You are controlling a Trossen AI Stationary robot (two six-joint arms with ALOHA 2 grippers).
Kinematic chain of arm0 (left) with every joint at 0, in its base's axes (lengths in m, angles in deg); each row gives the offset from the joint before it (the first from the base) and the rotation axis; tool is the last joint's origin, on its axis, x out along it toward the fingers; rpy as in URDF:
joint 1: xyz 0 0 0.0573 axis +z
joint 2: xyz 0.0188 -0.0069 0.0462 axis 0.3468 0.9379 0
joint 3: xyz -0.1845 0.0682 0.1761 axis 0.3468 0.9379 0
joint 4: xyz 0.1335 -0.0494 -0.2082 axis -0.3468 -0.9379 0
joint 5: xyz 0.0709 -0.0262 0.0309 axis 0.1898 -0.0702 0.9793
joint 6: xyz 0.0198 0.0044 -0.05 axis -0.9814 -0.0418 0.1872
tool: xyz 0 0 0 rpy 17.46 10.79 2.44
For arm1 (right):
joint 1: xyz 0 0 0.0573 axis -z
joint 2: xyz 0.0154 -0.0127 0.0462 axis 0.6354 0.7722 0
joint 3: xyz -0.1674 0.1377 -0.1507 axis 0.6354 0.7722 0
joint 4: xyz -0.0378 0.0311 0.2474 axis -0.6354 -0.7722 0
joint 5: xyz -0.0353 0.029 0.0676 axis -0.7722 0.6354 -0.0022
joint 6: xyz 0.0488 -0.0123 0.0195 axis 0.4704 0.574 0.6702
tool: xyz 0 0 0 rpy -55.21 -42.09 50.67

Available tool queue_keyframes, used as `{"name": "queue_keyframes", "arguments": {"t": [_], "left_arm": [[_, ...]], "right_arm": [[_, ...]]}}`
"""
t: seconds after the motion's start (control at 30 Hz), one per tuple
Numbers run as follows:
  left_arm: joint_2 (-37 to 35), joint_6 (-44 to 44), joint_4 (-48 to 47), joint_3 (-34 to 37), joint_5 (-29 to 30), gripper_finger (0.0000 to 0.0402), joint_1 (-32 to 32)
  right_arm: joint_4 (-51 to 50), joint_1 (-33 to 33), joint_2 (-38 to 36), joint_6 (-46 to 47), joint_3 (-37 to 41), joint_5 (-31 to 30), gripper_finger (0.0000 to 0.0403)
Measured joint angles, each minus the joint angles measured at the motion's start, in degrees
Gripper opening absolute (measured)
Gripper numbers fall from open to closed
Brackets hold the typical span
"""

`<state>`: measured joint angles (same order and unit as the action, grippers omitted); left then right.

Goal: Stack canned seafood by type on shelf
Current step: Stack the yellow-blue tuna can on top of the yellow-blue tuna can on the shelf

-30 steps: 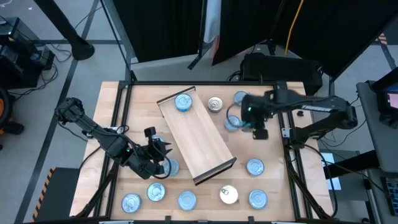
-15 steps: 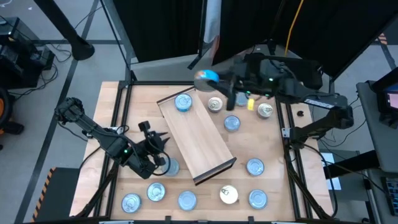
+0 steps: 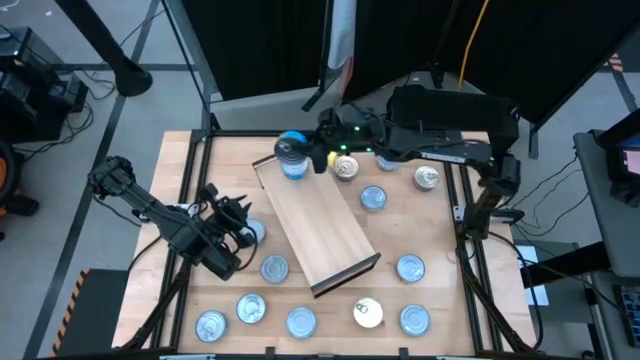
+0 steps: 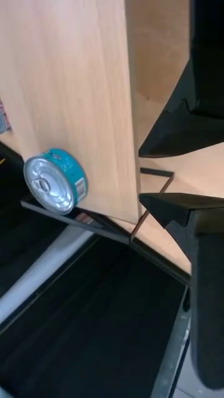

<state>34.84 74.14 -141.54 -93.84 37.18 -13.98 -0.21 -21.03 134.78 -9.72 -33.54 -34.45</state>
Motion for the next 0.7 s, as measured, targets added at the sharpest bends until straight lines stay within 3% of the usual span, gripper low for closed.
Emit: {"name": "queue_keyframes", "arguments": {"t": [0.27, 0.7], "left_arm": [[0.0, -0.01, -0.07, 0.0, -0.33, 0.0102, -1.08], [0.0, -0.01, 0.33, 0.0, -0.96, 0.0102, -1.13]], "right_arm": [[0.3, 1.56, 5.13, 3.02, 0.0, 2.23, 0.0136], [-2.03, 1.53, 6.29, 2.98, -0.04, 3.36, 0.0137]]}}
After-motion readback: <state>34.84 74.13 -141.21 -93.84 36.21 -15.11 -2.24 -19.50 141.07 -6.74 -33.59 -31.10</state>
